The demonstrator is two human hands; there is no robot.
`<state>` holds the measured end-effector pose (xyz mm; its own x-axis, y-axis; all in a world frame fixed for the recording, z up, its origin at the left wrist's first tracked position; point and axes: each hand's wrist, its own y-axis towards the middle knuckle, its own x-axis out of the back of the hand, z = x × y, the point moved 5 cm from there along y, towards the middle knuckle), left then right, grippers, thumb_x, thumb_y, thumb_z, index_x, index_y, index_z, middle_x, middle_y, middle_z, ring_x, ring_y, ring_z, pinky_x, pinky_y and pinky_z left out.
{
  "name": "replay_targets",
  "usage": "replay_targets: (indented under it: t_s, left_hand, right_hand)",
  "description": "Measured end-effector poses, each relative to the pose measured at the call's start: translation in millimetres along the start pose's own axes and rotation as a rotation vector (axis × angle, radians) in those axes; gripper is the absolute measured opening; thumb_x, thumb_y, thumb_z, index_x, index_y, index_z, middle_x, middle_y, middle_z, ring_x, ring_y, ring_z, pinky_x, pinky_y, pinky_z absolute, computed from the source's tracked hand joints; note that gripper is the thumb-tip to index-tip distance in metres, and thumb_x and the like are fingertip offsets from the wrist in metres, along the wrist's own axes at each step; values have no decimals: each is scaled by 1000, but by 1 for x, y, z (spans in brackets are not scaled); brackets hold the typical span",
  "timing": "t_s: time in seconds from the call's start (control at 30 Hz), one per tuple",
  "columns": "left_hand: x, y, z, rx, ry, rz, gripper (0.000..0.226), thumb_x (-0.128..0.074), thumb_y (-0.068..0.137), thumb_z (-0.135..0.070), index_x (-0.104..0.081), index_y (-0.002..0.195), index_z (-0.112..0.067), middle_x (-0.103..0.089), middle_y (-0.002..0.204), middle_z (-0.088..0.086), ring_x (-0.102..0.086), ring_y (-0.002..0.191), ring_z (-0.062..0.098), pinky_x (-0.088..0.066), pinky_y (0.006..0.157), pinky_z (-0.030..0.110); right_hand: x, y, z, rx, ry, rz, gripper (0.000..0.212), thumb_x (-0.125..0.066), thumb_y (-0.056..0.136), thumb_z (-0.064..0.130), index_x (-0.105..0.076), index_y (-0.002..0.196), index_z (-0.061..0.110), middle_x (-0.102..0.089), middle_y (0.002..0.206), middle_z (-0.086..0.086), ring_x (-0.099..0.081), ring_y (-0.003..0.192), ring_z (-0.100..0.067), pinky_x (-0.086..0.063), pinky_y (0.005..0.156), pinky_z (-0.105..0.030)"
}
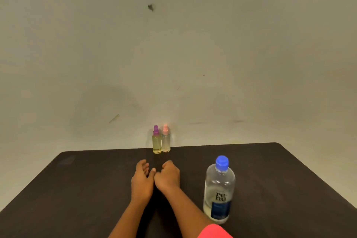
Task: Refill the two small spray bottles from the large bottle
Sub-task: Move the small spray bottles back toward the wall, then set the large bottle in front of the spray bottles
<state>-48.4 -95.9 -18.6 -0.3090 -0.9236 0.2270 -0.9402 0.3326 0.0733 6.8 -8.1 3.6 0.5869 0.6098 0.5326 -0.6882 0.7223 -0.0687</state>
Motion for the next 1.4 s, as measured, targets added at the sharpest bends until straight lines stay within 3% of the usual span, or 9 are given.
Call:
replay_targets:
  t_s: [0.2,0.37,0.6,0.7,0.83,0.93,1.1,1.27,1.4]
  left_hand:
    - [8,-70,-3,-29,-90,90,33,-51,94,1,-50,122,-16,-61,120,9,-58,114,21,-43,103,37]
    - [3,-115,-28,-123,-79,218,46,-51,88,12,-48,122,-20,-57,125,5,-55,117,16,-42,105,33]
    - [-24,-149,-58,-189,-2,322,58,-65,85,2,-41,135,-16,-50,134,2,-48,123,13,-40,102,22]
    - [-39,-157,-69,-197,28,348,62,-65,86,-2,-37,140,-14,-47,140,5,-46,127,15,-38,102,21]
    - [-56,-160,-77,-189,43,359,66,-60,90,-3,-29,147,-13,-40,147,7,-41,134,18,-35,105,25]
    - [-64,-158,-76,-176,51,351,61,-56,93,-3,-30,146,-14,-44,145,6,-46,130,17,-40,103,25]
    - [-73,-160,-72,-218,52,284,45,-57,91,-3,-41,120,-34,-59,118,-7,-57,117,13,-47,93,21]
    - [-77,-153,-68,-225,97,224,57,-59,92,-7,-38,141,-26,-55,133,-4,-52,124,15,-44,105,33]
    - [-78,-136,-66,-225,63,208,54,-55,93,-5,-39,141,-23,-55,133,-1,-51,120,11,-41,99,26]
  right_hand:
    - [28,-84,-5,239,-57,72,25,-44,89,12,-57,106,24,-58,111,3,-56,102,-9,-45,88,-21]
    - [70,-140,-15,399,-20,-11,27,-52,86,7,-55,98,31,-57,104,11,-57,93,1,-47,85,-15]
    - [138,-172,-35,438,81,-400,25,-62,80,2,-49,86,23,-53,88,6,-55,76,-6,-46,64,-17]
    - [155,-164,-48,351,85,-490,40,-65,78,2,-43,105,22,-43,106,6,-53,92,-9,-51,76,-23]
    - [164,-147,-68,212,26,-429,66,-66,81,8,-31,136,16,-35,135,-3,-45,123,-20,-45,100,-34]
    - [160,-133,-77,143,11,-287,74,-64,86,14,-20,146,15,-29,148,-5,-39,132,-22,-39,103,-33]
    - [145,-120,-81,213,91,-174,52,-62,88,13,-40,134,23,-56,127,2,-54,119,-15,-48,98,-32]
    - [140,-108,-81,237,90,-211,55,-63,86,10,-42,135,23,-59,125,3,-55,117,-14,-49,96,-30]
    - [135,-90,-80,239,84,-205,55,-66,85,12,-44,134,22,-60,124,2,-56,116,-14,-48,95,-27]
